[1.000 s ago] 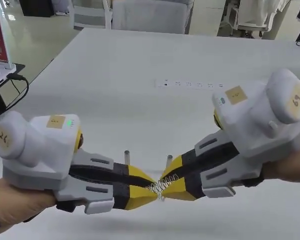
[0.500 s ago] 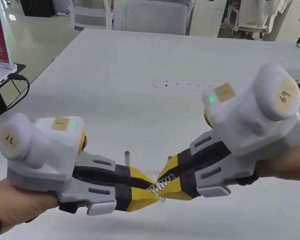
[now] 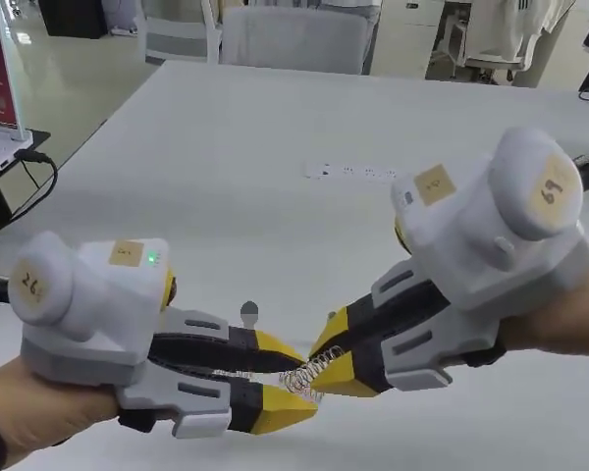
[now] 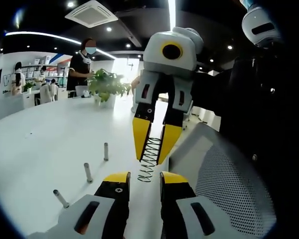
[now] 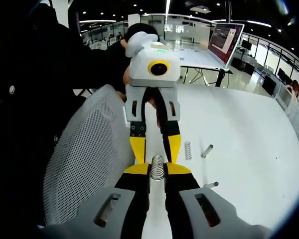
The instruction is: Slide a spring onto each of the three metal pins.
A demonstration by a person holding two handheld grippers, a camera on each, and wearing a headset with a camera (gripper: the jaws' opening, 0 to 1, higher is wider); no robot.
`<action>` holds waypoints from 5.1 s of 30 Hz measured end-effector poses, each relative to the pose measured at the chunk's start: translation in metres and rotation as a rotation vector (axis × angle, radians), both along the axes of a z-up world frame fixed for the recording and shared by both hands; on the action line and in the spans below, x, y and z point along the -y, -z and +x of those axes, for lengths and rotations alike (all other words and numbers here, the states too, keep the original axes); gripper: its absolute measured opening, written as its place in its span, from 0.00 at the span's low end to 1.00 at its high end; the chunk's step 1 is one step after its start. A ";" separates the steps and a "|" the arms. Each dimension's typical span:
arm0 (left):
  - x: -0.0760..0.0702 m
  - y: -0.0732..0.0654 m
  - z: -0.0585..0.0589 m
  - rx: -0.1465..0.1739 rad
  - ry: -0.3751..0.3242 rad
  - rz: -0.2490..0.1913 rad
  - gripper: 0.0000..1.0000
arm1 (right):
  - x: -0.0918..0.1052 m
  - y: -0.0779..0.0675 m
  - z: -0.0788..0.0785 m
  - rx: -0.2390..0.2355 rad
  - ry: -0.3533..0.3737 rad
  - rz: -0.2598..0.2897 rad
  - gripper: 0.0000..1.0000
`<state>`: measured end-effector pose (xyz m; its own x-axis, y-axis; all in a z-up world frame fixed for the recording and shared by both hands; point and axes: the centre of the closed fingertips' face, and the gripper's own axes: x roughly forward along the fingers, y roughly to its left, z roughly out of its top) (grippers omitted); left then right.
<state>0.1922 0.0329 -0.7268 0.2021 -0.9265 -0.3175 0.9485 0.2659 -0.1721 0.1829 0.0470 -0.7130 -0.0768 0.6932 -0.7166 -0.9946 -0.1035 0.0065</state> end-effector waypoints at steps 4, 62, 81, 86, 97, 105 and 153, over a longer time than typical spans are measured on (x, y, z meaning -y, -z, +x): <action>-0.002 0.000 0.002 -0.005 -0.016 -0.006 0.21 | 0.003 0.000 0.002 0.009 0.004 -0.013 0.08; -0.074 0.017 0.005 -0.022 -0.317 0.012 0.49 | 0.106 0.011 0.090 0.102 0.178 -0.281 0.08; -0.071 0.020 -0.002 -0.017 -0.311 0.028 0.49 | 0.115 0.039 0.119 0.089 0.158 -0.417 0.08; -0.071 0.020 -0.002 -0.016 -0.313 0.029 0.49 | 0.118 0.046 0.124 0.075 0.157 -0.448 0.08; -0.072 0.021 -0.003 -0.015 -0.323 0.028 0.49 | 0.122 0.059 0.130 0.054 0.156 -0.484 0.08; -0.073 0.022 -0.003 -0.017 -0.323 0.031 0.48 | 0.122 0.063 0.129 0.037 0.157 -0.485 0.09; -0.074 0.023 -0.002 -0.020 -0.323 0.040 0.48 | 0.121 0.122 0.134 0.013 0.172 -0.557 0.09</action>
